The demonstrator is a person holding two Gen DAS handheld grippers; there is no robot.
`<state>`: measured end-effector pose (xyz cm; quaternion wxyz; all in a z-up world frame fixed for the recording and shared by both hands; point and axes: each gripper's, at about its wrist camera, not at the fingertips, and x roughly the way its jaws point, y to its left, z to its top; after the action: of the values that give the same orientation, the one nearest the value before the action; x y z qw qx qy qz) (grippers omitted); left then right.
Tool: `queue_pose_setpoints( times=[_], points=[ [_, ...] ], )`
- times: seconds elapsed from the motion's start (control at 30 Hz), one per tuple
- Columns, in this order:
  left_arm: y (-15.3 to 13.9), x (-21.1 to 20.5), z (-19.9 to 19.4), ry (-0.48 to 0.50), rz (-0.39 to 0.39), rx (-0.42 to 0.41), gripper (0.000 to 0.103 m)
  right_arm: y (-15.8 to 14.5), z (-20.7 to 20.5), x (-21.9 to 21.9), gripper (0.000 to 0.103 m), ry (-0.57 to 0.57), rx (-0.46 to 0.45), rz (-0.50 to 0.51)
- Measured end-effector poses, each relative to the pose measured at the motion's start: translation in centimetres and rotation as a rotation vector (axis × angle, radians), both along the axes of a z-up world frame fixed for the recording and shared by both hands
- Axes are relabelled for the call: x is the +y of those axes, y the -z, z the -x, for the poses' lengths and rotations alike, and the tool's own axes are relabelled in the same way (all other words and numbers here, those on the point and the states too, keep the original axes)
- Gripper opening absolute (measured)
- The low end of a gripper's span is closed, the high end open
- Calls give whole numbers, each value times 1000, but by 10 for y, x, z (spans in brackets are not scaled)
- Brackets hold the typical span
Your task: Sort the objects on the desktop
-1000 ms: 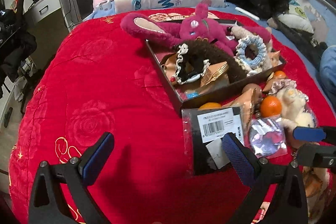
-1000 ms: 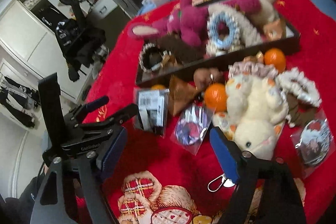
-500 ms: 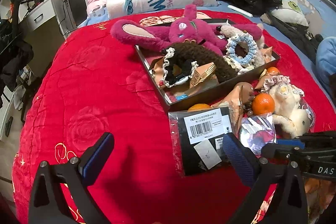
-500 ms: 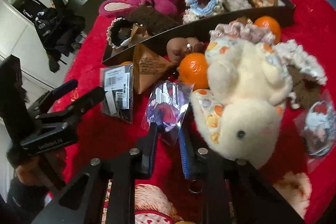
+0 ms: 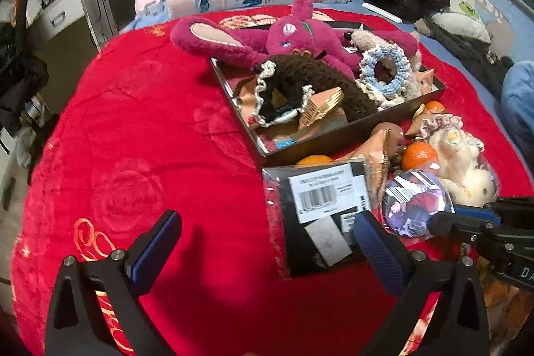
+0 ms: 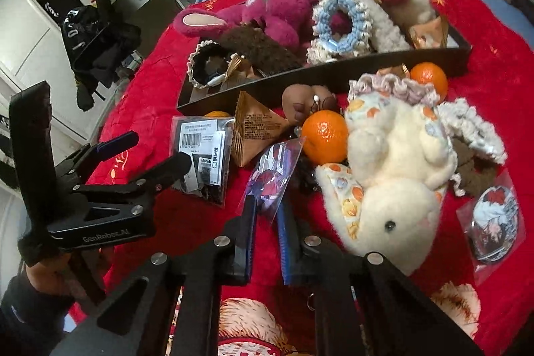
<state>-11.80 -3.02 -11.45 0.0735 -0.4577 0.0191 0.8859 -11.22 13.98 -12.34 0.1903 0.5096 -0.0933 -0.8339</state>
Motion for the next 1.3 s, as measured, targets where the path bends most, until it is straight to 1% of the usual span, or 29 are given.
queue_pose_setpoints(
  times=[0.03,0.13,0.23,0.3,0.4,0.47,0.53,0.57,0.6,0.67,0.73,0.83,0.97,1.07,1.2,1.3],
  points=[
    [1,1,0,7,-16,-6,103,-1,1,-1,11,3,7,-11],
    [3,8,1,30,-27,-24,103,-5,-1,2,10,5,23,-35],
    [11,13,4,35,-60,-62,103,-6,-1,4,10,7,23,-32],
    [14,18,5,32,-67,-78,103,-4,0,5,10,7,20,-27],
    [14,27,4,66,-100,-86,102,-4,0,6,10,8,17,-21],
    [13,33,2,83,-81,-76,98,-4,0,4,10,9,16,-19],
    [16,37,1,92,-58,-83,90,-4,0,2,10,10,17,-18],
    [17,38,1,87,-44,-87,79,-4,0,2,10,10,17,-17],
    [19,38,1,78,-26,-91,73,-4,0,2,10,11,17,-15],
    [18,36,0,68,-27,-84,68,-5,-1,2,10,7,19,-13],
    [18,35,1,54,-38,-90,66,-7,-2,0,10,3,21,-12],
    [18,35,0,36,-40,-87,65,-9,-3,-1,10,-1,23,-7],
    [16,42,-1,25,-5,-87,64,-12,-4,-1,10,0,28,1],
    [12,48,-3,17,-8,-84,64,-16,-5,-2,10,-2,36,8],
    [3,54,-8,32,40,-57,64,-22,-7,-3,10,-7,48,15],
    [-7,48,-9,7,29,-43,64,-30,-10,-3,10,-11,67,23]
  ],
)
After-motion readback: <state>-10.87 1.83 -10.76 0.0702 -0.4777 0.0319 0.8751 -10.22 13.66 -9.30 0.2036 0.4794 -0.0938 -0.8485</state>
